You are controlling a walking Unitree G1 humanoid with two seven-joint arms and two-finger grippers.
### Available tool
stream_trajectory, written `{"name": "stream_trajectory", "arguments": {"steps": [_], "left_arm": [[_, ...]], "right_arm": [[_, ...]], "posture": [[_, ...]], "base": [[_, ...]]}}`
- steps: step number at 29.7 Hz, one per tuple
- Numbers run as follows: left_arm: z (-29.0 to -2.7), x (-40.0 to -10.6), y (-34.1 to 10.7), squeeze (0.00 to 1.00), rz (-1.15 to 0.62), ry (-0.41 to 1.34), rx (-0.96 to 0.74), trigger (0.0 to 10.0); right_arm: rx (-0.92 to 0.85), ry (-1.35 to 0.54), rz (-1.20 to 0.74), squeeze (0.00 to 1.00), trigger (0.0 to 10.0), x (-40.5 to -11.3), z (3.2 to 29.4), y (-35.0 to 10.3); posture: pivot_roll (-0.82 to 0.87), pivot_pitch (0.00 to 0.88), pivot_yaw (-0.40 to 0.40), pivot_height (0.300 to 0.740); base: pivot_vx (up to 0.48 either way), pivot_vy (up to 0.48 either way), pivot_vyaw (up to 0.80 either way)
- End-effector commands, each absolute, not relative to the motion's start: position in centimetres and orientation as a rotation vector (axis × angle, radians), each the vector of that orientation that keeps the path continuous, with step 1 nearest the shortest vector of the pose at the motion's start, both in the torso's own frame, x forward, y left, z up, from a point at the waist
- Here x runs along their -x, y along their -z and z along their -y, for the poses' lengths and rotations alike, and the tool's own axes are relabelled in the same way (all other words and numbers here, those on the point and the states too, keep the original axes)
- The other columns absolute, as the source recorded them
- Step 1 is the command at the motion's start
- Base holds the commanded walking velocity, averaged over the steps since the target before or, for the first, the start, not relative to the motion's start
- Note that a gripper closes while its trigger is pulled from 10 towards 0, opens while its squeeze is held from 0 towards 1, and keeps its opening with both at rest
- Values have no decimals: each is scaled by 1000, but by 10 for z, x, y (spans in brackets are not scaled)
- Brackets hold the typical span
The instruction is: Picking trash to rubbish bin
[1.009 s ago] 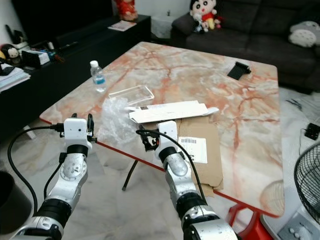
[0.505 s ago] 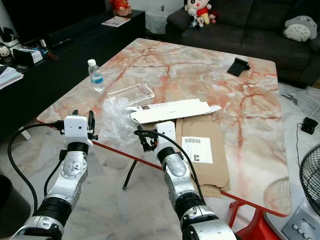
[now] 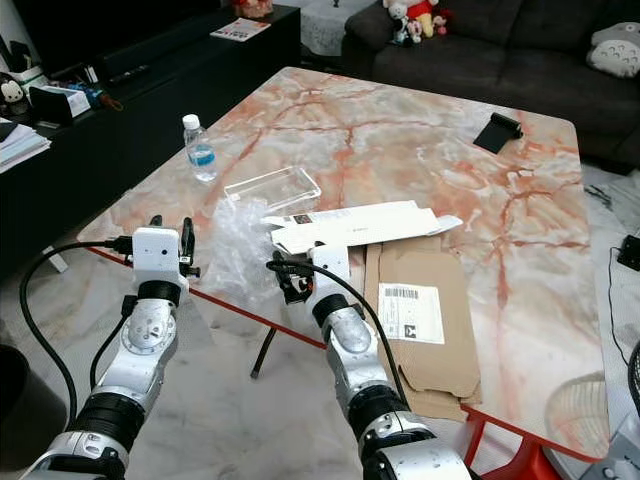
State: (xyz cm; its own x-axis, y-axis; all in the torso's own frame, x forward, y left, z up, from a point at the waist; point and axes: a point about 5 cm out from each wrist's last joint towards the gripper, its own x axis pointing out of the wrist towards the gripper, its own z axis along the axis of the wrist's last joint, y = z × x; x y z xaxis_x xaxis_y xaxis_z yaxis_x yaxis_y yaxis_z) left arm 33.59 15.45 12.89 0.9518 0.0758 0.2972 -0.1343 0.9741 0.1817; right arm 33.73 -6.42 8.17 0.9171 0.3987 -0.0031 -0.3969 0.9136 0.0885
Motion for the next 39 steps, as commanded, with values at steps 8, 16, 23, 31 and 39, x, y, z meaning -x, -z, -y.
{"name": "stream_trajectory", "arguments": {"steps": [8, 16, 23, 31, 39], "left_arm": [[-152, -337, -131, 0, 285, -97, -178, 10000], [-149, -336, -132, 0, 300, -75, -196, 10000], [-146, -336, -132, 0, 298, -65, -185, 10000], [-146, -336, -130, 0, 287, -61, -185, 10000], [-148, -337, -131, 0, 281, -66, -186, 10000]], "right_arm": [[-87, -401, 5, 0, 10000, -340, 65, -87], [-89, -396, 15, 0, 10000, -341, 66, -89], [-83, -404, 8, 0, 10000, -340, 65, -87], [-79, -408, 3, 0, 10000, -340, 63, -87], [-87, -399, 20, 0, 10000, -341, 64, -89]], "posture": [[29, 0, 1, 740], [21, 0, 7, 740], [18, 0, 7, 740], [22, 0, 7, 740], [22, 0, 7, 740]], "base": [[0, 180, -489], [0, 360, 0], [0, 0, -784], [0, 0, -781], [62, 0, -227]]}}
